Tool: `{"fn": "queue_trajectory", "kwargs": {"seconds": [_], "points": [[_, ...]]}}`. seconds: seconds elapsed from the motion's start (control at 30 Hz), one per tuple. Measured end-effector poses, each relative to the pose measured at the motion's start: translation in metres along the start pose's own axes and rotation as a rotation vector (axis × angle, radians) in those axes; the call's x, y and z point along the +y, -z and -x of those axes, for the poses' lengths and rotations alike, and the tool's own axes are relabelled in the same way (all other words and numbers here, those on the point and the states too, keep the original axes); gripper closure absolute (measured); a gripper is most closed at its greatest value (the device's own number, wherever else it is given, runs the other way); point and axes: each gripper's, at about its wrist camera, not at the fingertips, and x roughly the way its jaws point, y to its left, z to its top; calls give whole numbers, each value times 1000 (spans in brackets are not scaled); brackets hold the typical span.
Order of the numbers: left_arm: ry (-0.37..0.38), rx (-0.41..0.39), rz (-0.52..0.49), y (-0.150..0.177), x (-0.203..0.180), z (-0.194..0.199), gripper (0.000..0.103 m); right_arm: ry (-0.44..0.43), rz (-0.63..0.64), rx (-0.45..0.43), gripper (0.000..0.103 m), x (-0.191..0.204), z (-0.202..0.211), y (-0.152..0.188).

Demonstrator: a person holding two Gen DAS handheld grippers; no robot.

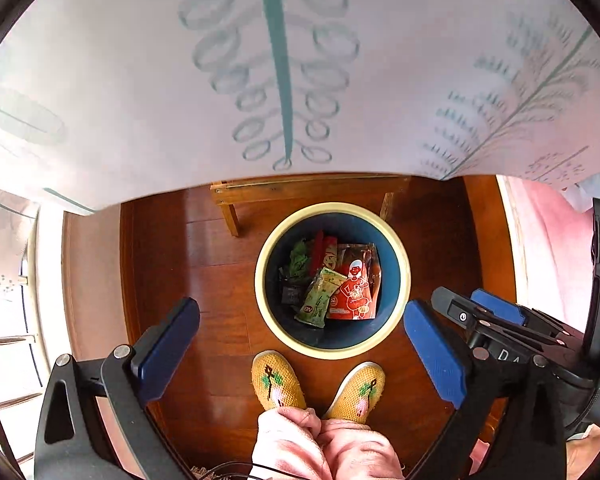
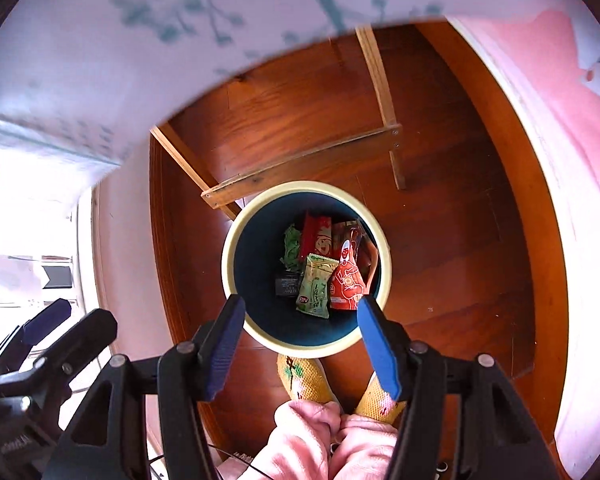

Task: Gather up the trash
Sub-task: 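Raise both tools back toward the table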

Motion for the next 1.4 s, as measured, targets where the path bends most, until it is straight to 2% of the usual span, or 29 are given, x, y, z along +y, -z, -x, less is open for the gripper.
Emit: {"fn": "queue_trajectory", "kwargs": {"seconds": [0.37,0.63,0.8,1.0,1.17,1.2,1.4], "points": [[9,-40,-9,-11,2,90,2,-33,-29,-11,44,21,77,10],[44,-53,-49,-18,4,170,2,-35,25,-41,44,49,143,13],[31,-104,-64,-32,12,229,2,-19,89,-114,44,71,197,13],[23,-206,-46,-61,27,289,2,-24,116,-227,44,96,253,2],[56,-279,-75,-87,37,318,7,-15,151,-347,44,124,293,-17],[53,-297,-84,-92,38,324,10,-13,154,-372,44,129,302,-22],[30,-381,-96,-119,49,346,11,-15,173,-474,44,153,337,-50]]}}
